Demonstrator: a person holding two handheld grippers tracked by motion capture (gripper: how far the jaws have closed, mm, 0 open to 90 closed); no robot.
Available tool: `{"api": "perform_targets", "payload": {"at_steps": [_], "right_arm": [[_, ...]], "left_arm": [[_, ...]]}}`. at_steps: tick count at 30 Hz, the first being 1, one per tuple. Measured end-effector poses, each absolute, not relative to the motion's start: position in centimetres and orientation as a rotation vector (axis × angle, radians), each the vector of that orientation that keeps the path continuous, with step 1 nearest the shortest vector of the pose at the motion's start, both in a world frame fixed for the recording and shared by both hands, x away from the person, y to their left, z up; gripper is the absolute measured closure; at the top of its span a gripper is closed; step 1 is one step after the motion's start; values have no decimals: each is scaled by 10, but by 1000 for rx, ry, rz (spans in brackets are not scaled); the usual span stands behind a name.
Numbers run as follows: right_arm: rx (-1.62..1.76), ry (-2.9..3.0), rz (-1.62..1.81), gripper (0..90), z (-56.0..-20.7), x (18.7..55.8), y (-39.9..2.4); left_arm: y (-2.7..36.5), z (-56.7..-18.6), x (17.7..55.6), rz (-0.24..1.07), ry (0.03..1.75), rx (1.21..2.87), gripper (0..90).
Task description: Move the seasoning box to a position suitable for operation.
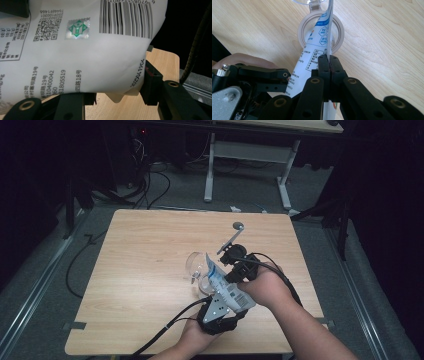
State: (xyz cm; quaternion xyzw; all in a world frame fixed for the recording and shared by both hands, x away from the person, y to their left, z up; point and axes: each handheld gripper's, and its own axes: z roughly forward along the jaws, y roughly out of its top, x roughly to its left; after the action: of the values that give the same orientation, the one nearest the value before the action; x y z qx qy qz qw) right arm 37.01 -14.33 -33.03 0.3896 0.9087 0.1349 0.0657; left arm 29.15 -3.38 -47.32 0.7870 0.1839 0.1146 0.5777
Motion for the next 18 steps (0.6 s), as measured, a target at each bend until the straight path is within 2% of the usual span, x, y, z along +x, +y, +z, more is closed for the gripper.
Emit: {"api": "perform_targets", "payload": {"at_steps": [18], "right_arm": [[1161, 2744, 417, 900, -327, 371, -140]], "left_arm": [[-30, -471, 292, 263, 433, 1826, 560]]}}
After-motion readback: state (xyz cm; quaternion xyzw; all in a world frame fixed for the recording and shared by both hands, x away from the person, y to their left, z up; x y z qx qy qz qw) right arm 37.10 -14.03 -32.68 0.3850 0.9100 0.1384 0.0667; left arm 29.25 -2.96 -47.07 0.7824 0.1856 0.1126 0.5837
